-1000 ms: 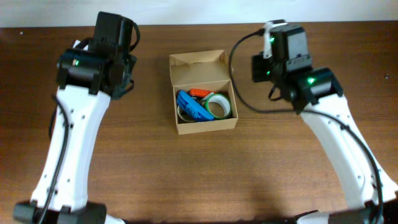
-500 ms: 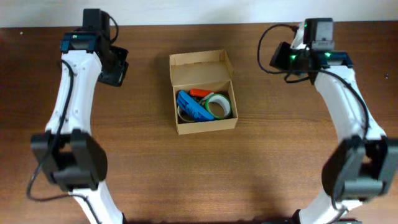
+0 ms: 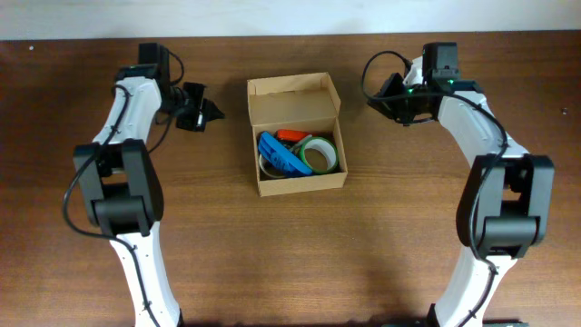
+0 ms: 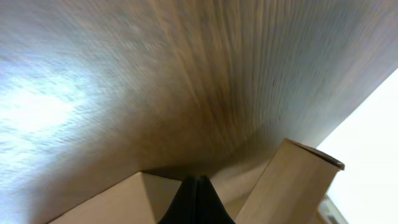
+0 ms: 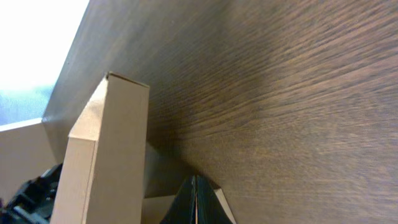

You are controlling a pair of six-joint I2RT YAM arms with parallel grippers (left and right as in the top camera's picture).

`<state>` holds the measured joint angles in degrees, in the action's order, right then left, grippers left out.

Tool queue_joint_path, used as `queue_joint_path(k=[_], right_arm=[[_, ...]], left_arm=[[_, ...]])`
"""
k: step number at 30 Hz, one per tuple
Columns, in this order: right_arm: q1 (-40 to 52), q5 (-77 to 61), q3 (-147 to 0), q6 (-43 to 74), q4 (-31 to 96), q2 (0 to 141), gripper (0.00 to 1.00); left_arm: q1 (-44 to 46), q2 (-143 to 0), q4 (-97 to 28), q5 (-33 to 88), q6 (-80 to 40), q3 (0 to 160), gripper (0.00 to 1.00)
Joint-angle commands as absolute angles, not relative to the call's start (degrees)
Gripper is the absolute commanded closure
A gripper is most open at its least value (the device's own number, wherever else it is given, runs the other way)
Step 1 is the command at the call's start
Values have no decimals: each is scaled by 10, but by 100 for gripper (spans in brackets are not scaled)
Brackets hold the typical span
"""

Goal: Pack container

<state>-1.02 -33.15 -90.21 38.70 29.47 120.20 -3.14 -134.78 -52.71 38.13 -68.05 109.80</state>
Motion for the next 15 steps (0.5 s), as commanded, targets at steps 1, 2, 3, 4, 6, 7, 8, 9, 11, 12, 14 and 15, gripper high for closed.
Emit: queue_joint_path(k=[1, 2, 3, 4, 6, 7, 8, 9, 11, 12, 14, 15], right_arm=[[0, -358, -909, 429, 283, 1224, 96], [4, -358, -909, 432, 275, 1232, 96], [8, -360, -909, 437, 270, 1233, 97], [12, -360, -909, 441, 263, 1239, 97], [20, -364, -909, 449, 247, 1244, 97], [24, -365, -909, 453, 238, 1249, 96], [28, -365, -909, 459, 233, 1251, 96], [31, -365, -909, 461, 226, 1256, 96], [38, -367, -909, 475, 219, 1266, 96], [41, -370, -909, 475, 215, 1270, 96], [46, -373, -909, 477, 211, 1279, 96], [49, -375, -909, 477, 206, 1282, 97]], left_arm=[[-17, -1369, -505, 437, -668, 1103, 98], [-12, -1374, -498, 438, -669, 1103, 98], [-9, -1377, -497, 438, -672, 1103, 98], [-5, -1380, -496, 438, -675, 1103, 98], [1, -1388, -492, 439, -681, 1103, 98], [4, -1391, -486, 443, -681, 1103, 98], [7, -1395, -479, 448, -683, 1103, 98], [10, -1397, -471, 455, -689, 1103, 98], [16, -1402, -455, 463, -699, 1103, 98], [18, -1402, -449, 463, -701, 1103, 98], [23, -1404, -443, 463, -705, 1103, 98], [25, -1406, -441, 463, -706, 1103, 98]])
